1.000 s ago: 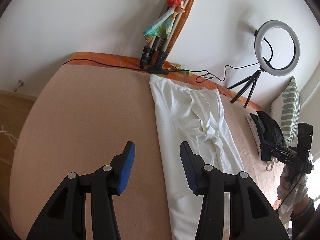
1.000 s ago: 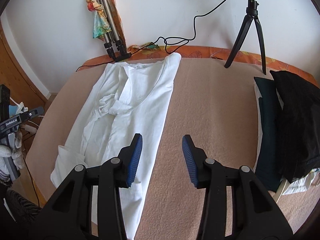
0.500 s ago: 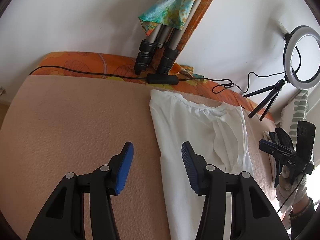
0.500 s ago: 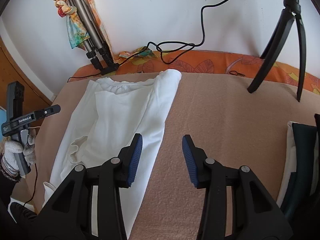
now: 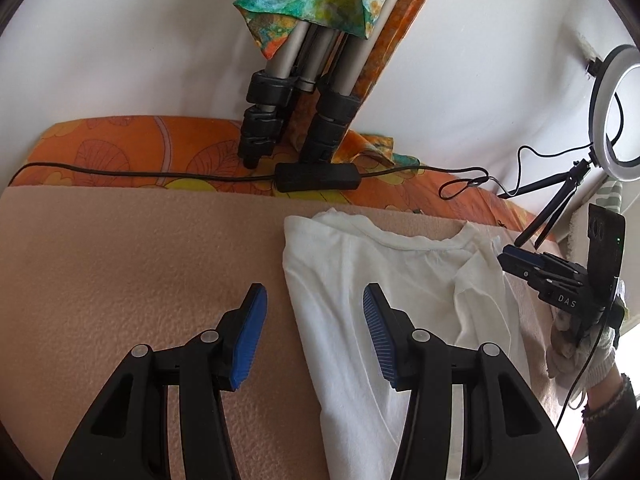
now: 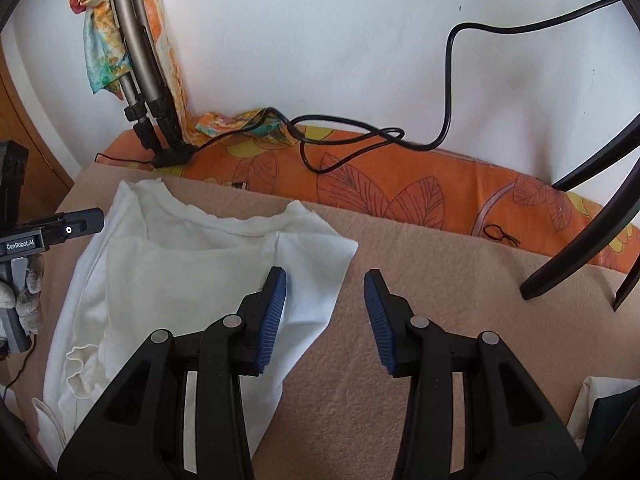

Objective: Fold small clothes
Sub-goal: 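Move both grippers along the shirt toward the collar, then close both grippers on the shirt's collar edge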

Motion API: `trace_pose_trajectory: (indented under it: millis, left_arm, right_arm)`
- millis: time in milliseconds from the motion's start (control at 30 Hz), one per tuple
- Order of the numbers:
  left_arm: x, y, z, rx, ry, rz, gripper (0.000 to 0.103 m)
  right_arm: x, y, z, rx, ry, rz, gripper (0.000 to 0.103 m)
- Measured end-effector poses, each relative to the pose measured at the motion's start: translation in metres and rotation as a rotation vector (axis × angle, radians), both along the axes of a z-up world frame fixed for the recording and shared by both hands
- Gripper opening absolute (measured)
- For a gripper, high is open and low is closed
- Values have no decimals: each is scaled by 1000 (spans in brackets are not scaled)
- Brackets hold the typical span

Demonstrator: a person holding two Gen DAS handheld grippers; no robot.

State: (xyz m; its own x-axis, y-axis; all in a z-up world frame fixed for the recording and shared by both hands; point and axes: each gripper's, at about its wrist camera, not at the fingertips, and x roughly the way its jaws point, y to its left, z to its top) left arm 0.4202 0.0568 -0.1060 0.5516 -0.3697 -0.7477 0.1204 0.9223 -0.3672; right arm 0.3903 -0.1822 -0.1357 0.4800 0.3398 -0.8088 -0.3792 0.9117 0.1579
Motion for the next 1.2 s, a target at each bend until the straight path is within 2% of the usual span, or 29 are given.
trace_pose_trajectory:
  millis: [133, 400, 467, 533, 567, 600, 633, 700, 733, 767, 933, 1200]
  left_arm:
    - [11, -1, -2, -22, 3, -8, 49]
    - [27, -12, -5, -31, -14, -38, 46]
    - [30, -14, -6, -38, -11, -45, 39]
    - [32, -15, -6, -36, -9, -44, 22]
    - [33, -16, -7, -37, -6, -49, 18]
    - [34, -18, -8, -25, -3, -54, 10]
    - [33, -19, -8, -12, -12, -52, 9]
    - [32, -23, -7, 2, -24, -61, 7]
    - [32, -24, -7, 6, -28, -62, 6]
    - [31, -24, -6, 4, -32, -65, 6]
    - [26, -23, 7, -5, -56, -70, 5]
    - [2, -27, 47, -2, -121, -98, 5]
  right_arm:
    - [5, -16, 2, 123, 48, 1, 43]
    - [14, -7, -12, 115, 69, 34, 43]
    - [14, -7, -12, 123, 69, 43, 43]
    - [18, -8, -13, 146, 83, 41, 43]
    - [20, -9, -13, 155, 89, 38, 43]
    - [21, -9, -13, 158, 92, 35, 43]
    - [21, -7, -12, 155, 91, 36, 42]
    - [22, 0, -13, 141, 95, 55, 22]
    - [22, 3, -14, 129, 93, 55, 18]
    - [23, 5, -14, 123, 95, 53, 7]
    - [20, 10, -1, 114, 65, 64, 5]
    - [-4, 9, 51, 143, -9, 92, 5]
